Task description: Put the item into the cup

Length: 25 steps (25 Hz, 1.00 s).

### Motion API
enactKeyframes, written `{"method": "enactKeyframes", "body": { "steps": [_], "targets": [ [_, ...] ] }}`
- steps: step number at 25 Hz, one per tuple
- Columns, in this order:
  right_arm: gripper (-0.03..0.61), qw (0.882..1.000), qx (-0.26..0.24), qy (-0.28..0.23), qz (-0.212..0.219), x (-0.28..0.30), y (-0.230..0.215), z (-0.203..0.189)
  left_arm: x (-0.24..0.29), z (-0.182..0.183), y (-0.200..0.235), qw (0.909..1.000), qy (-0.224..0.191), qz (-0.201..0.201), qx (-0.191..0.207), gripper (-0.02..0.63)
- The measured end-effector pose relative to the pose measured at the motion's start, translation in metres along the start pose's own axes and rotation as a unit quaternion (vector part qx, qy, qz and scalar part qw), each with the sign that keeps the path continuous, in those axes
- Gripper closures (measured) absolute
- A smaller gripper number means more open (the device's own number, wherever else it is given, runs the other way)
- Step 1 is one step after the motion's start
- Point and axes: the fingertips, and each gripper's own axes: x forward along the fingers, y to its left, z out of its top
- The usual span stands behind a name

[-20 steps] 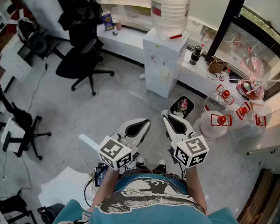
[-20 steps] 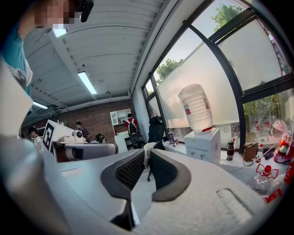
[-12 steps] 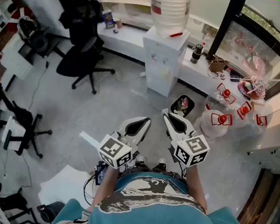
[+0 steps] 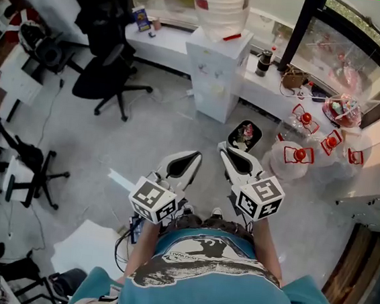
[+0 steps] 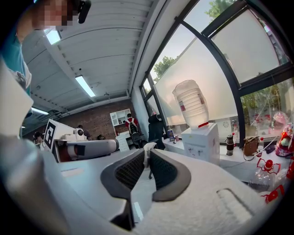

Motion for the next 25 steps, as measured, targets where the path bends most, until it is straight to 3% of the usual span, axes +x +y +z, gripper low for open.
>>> {"method": "enactKeyframes", "body": {
  "steps": [14, 20, 25],
  "targets": [
    [0.545, 0.998, 0.022, 0.018, 0.048, -0.016, -0.025, -0.018, 0.015, -0.017, -0.022, 0.9986, 0.017, 0.051, -0.006, 0.598],
    [0.545, 0.998, 0.030, 0.021, 0.057, -0.001, -0.029, -0.017, 0.017, -0.012, -0.008, 0.9977, 0.021, 0.065, -0.006, 0.598],
    [0.545, 0.998, 0.038, 0.019, 0.052, 0.020, -0.041, -0.011, 0.033, -0.011, 0.012, 0.9983, 0.027, 0.052, -0.005, 0.600]
  ]
}}
